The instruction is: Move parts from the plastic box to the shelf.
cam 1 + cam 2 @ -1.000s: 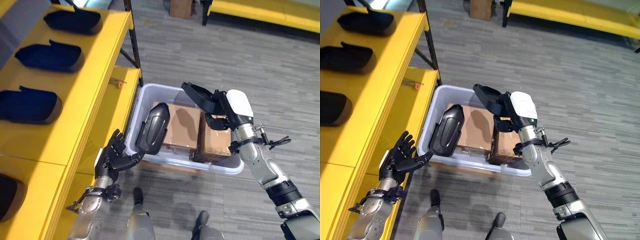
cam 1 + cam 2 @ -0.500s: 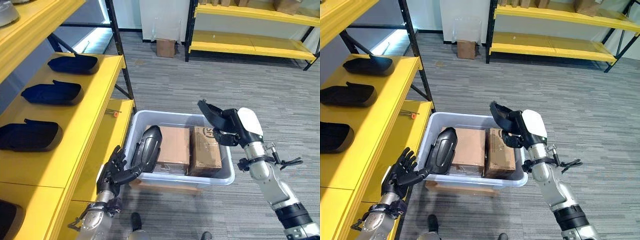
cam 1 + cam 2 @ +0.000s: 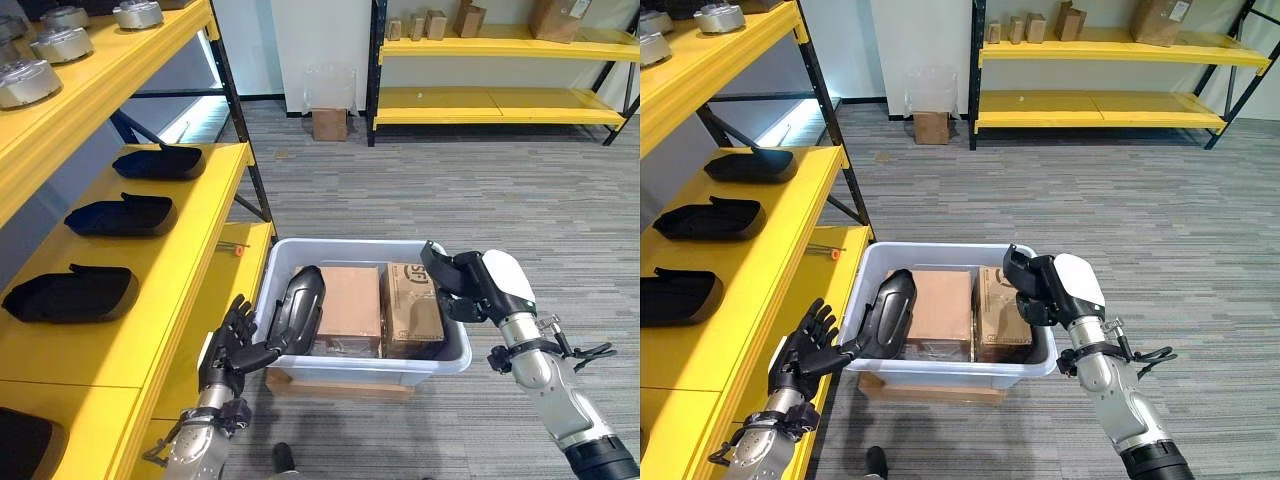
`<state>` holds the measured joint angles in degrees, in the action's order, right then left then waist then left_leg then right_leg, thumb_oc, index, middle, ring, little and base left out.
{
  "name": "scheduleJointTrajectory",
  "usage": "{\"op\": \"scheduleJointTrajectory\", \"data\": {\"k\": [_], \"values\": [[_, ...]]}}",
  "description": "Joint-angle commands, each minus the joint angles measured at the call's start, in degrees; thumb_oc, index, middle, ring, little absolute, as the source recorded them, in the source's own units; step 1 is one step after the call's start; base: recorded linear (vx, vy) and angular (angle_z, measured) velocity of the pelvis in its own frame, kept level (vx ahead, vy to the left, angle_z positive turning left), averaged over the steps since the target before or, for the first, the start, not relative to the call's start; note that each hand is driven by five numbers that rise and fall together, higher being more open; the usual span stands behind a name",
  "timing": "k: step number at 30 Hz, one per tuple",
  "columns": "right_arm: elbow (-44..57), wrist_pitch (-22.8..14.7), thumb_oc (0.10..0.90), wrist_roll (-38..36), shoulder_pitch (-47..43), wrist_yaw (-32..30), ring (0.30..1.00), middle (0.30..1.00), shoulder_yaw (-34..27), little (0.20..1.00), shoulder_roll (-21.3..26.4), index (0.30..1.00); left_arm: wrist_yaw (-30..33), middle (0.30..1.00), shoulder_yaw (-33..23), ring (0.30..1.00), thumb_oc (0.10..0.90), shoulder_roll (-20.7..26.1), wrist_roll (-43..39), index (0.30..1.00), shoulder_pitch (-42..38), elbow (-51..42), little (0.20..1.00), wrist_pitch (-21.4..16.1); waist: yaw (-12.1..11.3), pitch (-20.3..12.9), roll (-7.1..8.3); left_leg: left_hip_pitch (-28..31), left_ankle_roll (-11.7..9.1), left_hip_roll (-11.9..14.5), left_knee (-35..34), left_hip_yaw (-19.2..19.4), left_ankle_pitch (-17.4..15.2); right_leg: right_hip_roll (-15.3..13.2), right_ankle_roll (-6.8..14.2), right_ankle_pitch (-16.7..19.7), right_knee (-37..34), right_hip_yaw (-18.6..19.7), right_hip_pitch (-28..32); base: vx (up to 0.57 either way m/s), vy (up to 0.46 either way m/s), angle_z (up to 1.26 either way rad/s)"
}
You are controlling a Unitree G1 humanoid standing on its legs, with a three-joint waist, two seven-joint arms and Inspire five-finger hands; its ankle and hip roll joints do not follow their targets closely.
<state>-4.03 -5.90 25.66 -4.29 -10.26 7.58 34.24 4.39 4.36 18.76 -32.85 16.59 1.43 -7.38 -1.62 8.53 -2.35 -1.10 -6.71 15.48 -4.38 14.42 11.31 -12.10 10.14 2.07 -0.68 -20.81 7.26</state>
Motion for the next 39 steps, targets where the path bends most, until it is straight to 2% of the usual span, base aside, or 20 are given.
{"op": "scheduleJointTrajectory", "data": {"k": [1, 6, 7, 8, 9, 11, 12, 15, 16, 17, 18, 19, 21, 23, 26, 27, 31, 34, 39], "values": [[9.7, -5.8, 0.400, -1.7, -10.0, -4.3, 0.300, 0.300, -4.3, 0.300, 2.9, 0.300, -0.1, 1.000, -3.3, 1.000, 0.900, 1.5, 1.2, 1.000, -3.5, -5.2, 1.000, -4.4, -0.4, -1.5, 0.43, 0.5, -1.9, 6.6, 4.8, -0.7, -1.1, 2.9, -4.8, -9.5, 11.7, 2.1, -6.7, -0.10, -0.175, 0.02], [9.7, -6.0, 0.400, -1.6, -15.7, -4.4, 0.300, 0.300, -0.7, 0.300, 4.0, 0.300, 0.7, 1.000, -4.7, 1.000, 0.900, 1.0, 0.5, 1.000, -1.6, -6.0, 1.000, -4.6, -1.8, 0.7, -0.37, -0.6, -2.3, 8.7, 5.6, -1.1, 2.2, 5.3, -6.1, -10.3, 14.5, 2.8, -10.2, -0.11, -0.188, -0.10], [10.1, -6.4, 0.400, -1.6, -18.3, -4.7, 0.300, 0.300, 0.5, 0.300, 4.7, 0.300, 0.7, 1.000, -4.8, 1.000, 0.900, 0.8, 0.1, 1.000, -1.1, -5.8, 1.000, -4.8, -3.0, 2.0, -1.01, -2.5, -3.0, 9.5, 5.3, -1.8, 6.0, 6.1, -6.9, -10.4, 14.2, 2.0, -11.2, -0.15, -0.211, -0.20], [10.2, -6.4, 0.400, -1.3, -19.3, -5.1, 0.300, 0.300, 0.9, 0.300, 5.4, 0.300, 0.8, 1.000, -4.8, 1.000, 0.900, 0.7, -0.1, 1.000, -1.0, -5.3, 1.000, -4.8, -3.2, 2.5, -1.30, -3.7, -3.6, 9.8, 4.4, -1.9, 8.5, 6.5, -7.3, -10.6, 13.7, 1.0, -11.3, -0.08, -0.215, -0.12], [10.1, -6.4, 0.400, -1.3, -19.3, -5.1, 0.300, 0.300, 0.9, 0.300, 5.4, 0.300, 0.8, 1.000, -4.7, 1.000, 0.900, 0.7, -0.1, 1.000, -1.0, -5.3, 1.000, -4.8, -3.1, 2.3, -1.13, -3.2, -4.4, 9.5, 4.2, -2.6, 7.9, 6.3, -6.9, -11.5, 13.8, 1.5, -10.9, 0.00, -0.114, -0.01], [9.8, -6.1, 0.400, -0.9, -20.0, -5.6, 0.300, 0.300, 1.1, 0.300, 6.0, 0.300, 0.7, 1.000, -4.0, 1.000, 0.900, 0.7, -0.7, 1.000, -1.3, -4.2, 1.000, -4.6, -3.5, 2.8, -0.85, -4.8, -4.5, 8.7, 3.0, -2.2, 9.6, 6.0, -7.2, -11.4, 12.8, 0.0, -10.7, -0.06, -0.163, 0.47], [10.1, -5.7, 0.400, 0.4, -19.9, -6.4, 0.300, 0.300, 0.7, 0.300, 6.7, 0.300, 0.3, 1.000, -3.0, 1.000, 0.900, 1.3, -0.9, 1.000, -2.4, -3.4, 1.000, -4.3, -3.2, 3.3, -0.55, -6.3, -4.4, 8.0, 3.7, 0.3, 9.5, 5.6, -7.6, -11.2, 11.4, -2.0, -10.2, -0.12, -0.223, 1.11], [10.5, -5.5, 0.400, 1.8, -20.1, -7.2, 0.300, 0.300, 0.5, 0.300, 7.2, 0.300, -0.1, 1.000, -2.1, 1.000, 0.900, 1.7, -1.0, 1.000, -3.4, -3.3, 1.000, -4.4, -2.7, 3.2, -0.10, -5.6, -4.4, 8.3, 7.3, 2.1, 7.4, 5.0, -8.0, -10.8, 10.3, -4.1, -9.8, -0.08, -0.147, 1.14], [10.6, -5.5, 0.400, 1.9, -19.9, -7.2, 0.300, 0.300, 0.7, 0.300, 7.0, 0.300, -0.2, 1.000, -1.2, 1.000, 0.900, 1.6, -1.4, 1.000, -4.3, -3.2, 1.000, -4.4, -2.1, 3.1, 0.19, -4.5, -4.2, 8.6, 11.1, 2.5, 4.4, 4.4, -8.5, -10.9, 9.9, -6.4, -9.2, -0.09, -0.136, 0.64], [10.8, -5.4, 0.400, 1.9, -19.0, -7.5, 0.300, 0.300, 0.3, 0.300, 7.2, 0.300, 0.0, 1.000, -0.2, 1.000, 0.900, 1.4, -1.8, 1.000, -5.4, -2.8, 1.000, -4.1, -0.8, 2.7, 0.70, -2.6, -4.0, 9.7, 14.4, 6.0, 2.0, 4.0, -9.4, -11.5, 10.0, -9.5, -8.9, -0.09, -0.153, 0.83], [10.9, -5.2, 0.400, 1.9, -18.3, -7.6, 0.300, 0.300, -0.2, 0.300, 7.3, 0.300, -0.1, 1.000, 0.3, 1.000, 0.900, 1.5, -1.8, 1.000, -5.8, -2.7, 1.000, -3.9, 0.0, 2.5, 0.84, -1.8, -3.8, 10.0, 15.5, 7.3, 0.6, 3.7, -9.6, -11.6, 10.5, -10.9, -8.6, -0.06, -0.079, 0.70], [11.0, -5.2, 0.400, 1.9, -18.1, -7.6, 0.300, 0.300, -0.3, 0.300, 7.3, 0.300, -0.1, 1.000, 0.4, 1.000, 0.900, 1.5, -1.8, 1.000, -5.8, -2.7, 1.000, -3.9, 0.0, 2.6, 0.83, -1.8, -3.8, 9.9, 15.7, 7.1, 0.4, 3.6, -9.5, -11.7, 10.6, -11.1, -8.5, 0.00, -0.003, 1.58], [11.9, -5.2, 0.400, 1.6, -15.4, -7.8, 0.300, 0.300, -2.7, 0.300, 7.4, 0.300, -0.6, 1.000, 0.8, 1.000, 0.900, 1.9, -1.3, 1.000, -6.3, -3.1, 1.000, -3.6, 1.9, 1.2, 0.42, 0.4, -4.2, 10.1, 12.0, 11.6, -1.1, 2.7, -8.9, -11.5, 11.4, -14.9, -7.7, 0.05, 0.080, 1.69], [12.4, -5.2, 0.400, 1.5, -14.4, -7.7, 0.300, 0.300, -3.6, 0.300, 7.5, 0.300, -0.9, 1.000, 0.9, 1.000, 0.900, 2.0, -1.1, 1.000, -6.1, -3.4, 1.000, -3.4, 2.2, 0.7, 0.20, 0.8, -4.5, 10.2, 10.0, 12.9, 0.0, 2.4, -8.5, -11.1, 11.4, -15.8, -7.2, 0.10, 0.138, 0.88], [12.8, -5.4, 0.400, 1.2, -12.8, -7.0, 0.300, 0.300, -4.9, 0.300, 7.5, 0.300, -1.5, 1.000, 0.3, 1.000, 0.900, 1.8, -1.1, 1.000, -4.7, -3.2, 1.000, -3.3, 1.5, -0.4, -0.07, 2.2, -4.0, 8.9, 7.8, 13.6, -1.8, 1.0, -7.2, -9.8, 11.6, -16.0, -6.3, 0.12, 0.201, 0.36], [13.2, -5.5, 0.400, 1.1, -12.2, -6.7, 0.300, 0.300, -5.7, 0.300, 7.4, 0.300, -1.9, 1.000, -0.2, 1.000, 0.900, 1.9, -0.9, 1.000, -4.3, -3.4, 1.000, -3.1, 1.0, -0.7, 0.50, 2.0, -3.9, 8.5, 8.2, 14.6, -2.1, -0.5, -6.6, -8.6, 11.5, -17.3, -5.5, 0.10, 0.205, 0.05], [14.3, -5.8, 0.400, 1.4, -11.2, -6.1, 0.300, 0.300, -6.6, 0.300, 7.1, 0.300, -2.3, 1.000, -0.8, 1.000, 0.900, 2.0, -0.7, 1.000, -3.3, -3.5, 1.000, -3.1, 0.1, -1.1, 1.53, 2.5, -2.8, 6.8, 7.9, 15.1, -4.6, -2.8, -5.1, -6.7, 11.2, -18.5, -4.3, 0.09, 0.183, 0.08], [14.8, -5.6, 0.400, 2.4, -11.0, -6.0, 0.300, 0.300, -6.6, 0.300, 6.4, 0.300, -2.2, 1.000, -1.3, 1.000, 0.900, 2.1, -0.5, 1.000, -2.8, -3.6, 1.000, -3.2, -0.7, -1.1, 2.64, 2.3, -1.6, 4.5, 8.0, 14.9, -6.7, -5.5, -3.3, -4.2, 11.2, -19.3, -3.8, 0.05, 0.204, 0.19], [15.9, -5.4, 0.400, 3.6, -11.2, -5.5, 0.300, 0.300, -6.7, 0.300, 6.1, 0.300, -2.3, 1.000, -1.8, 1.000, 0.900, 1.9, 0.1, 1.000, -2.0, -3.6, 1.000, -3.0, -1.8, -1.6, 3.92, 1.8, -0.4, 1.5, 7.4, 14.0, -8.3, -7.9, -1.4, -1.1, 10.0, -20.6, -2.8, 0.05, 0.166, 0.21]]}}
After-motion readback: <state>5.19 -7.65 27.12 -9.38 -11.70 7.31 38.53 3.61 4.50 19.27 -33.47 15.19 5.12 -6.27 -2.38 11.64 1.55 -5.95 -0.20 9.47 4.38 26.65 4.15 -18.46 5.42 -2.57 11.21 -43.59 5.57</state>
